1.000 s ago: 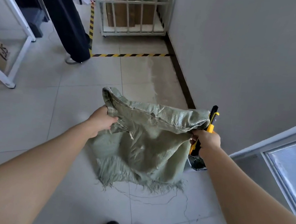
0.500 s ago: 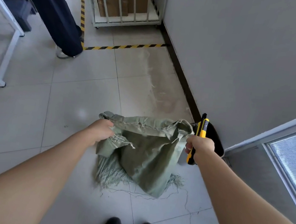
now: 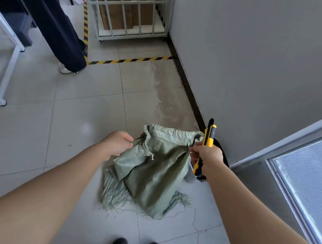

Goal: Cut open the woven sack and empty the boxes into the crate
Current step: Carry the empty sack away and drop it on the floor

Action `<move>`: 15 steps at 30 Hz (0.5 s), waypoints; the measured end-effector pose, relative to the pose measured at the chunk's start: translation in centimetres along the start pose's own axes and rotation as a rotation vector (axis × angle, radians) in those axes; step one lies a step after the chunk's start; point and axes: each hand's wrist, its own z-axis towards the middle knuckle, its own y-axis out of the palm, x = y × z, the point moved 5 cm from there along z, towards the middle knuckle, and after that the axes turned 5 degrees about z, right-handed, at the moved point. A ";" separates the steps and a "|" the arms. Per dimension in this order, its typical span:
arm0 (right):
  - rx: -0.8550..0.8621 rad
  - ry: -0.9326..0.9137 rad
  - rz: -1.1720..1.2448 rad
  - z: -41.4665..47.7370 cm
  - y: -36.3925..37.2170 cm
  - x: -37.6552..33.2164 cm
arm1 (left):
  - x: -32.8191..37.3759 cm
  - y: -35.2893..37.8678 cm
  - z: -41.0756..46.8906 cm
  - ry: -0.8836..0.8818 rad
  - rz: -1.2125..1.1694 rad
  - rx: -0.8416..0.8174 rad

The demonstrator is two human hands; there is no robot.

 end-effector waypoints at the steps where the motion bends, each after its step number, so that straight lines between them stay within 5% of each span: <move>1: -0.005 -0.005 0.001 -0.2 -0.2 -0.3 | 0.6 0.1 -0.3 0.007 0.004 -0.003; 15: 0.003 -0.142 0.035 -5.0 -3.4 -4.2 | 7.6 0.6 -3.9 0.190 0.040 -0.042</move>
